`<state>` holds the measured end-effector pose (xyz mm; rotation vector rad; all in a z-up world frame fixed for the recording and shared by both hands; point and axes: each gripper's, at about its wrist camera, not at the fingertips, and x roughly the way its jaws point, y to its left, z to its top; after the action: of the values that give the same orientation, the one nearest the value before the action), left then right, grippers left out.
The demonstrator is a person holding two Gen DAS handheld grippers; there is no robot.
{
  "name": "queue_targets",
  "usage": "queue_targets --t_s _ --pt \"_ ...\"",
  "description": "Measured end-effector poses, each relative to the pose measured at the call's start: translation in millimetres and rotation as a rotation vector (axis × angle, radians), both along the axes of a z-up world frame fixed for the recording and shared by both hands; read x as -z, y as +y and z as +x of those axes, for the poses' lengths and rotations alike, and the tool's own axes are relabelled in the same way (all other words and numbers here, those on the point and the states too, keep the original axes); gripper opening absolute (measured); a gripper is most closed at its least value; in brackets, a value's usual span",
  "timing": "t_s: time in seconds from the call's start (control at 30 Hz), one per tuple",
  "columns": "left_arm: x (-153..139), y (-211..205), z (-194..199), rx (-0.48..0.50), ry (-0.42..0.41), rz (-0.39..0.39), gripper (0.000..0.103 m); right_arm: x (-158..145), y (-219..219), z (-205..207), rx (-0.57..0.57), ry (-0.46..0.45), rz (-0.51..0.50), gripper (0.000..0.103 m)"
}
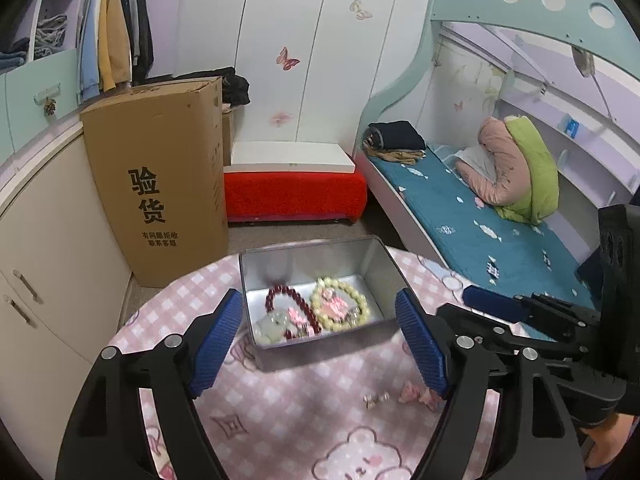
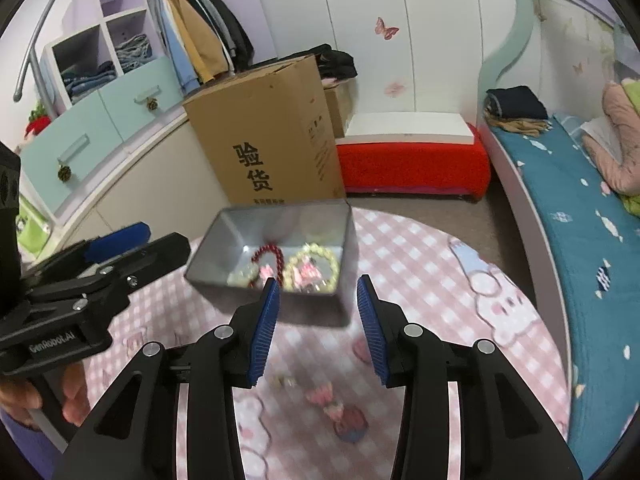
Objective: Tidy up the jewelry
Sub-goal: 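Grasp the small pink charm with the right tool while the left tool grasps the pearl earring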
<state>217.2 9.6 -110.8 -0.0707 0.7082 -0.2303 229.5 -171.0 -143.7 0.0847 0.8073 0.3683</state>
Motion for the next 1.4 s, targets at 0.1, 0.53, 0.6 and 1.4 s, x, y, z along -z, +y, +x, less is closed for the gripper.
queue_targets --t_s 0.1,0.53,0.6,1.4 --pt "6.8 -1.0 -10.8 -0.003 0.014 0.007 0.077 9.7 -7.5 -10.8 0.009 0.012 -0.013 0.043" --pt "66.9 -3.9 -33.0 0.004 0.162 0.015 0.077 76.7 7.9 -25.6 -0.008 0.105 -0.108 0.043" --pt "72.4 -5.9 -34.3 0.010 0.171 0.025 0.077 79.4 10.4 -26.5 -0.019 0.108 -0.107 0.043" --pt "97.8 -55.0 -13.0 0.092 0.230 0.063 0.077 68.3 -25.1 -28.7 0.023 0.047 -0.116 0.015"
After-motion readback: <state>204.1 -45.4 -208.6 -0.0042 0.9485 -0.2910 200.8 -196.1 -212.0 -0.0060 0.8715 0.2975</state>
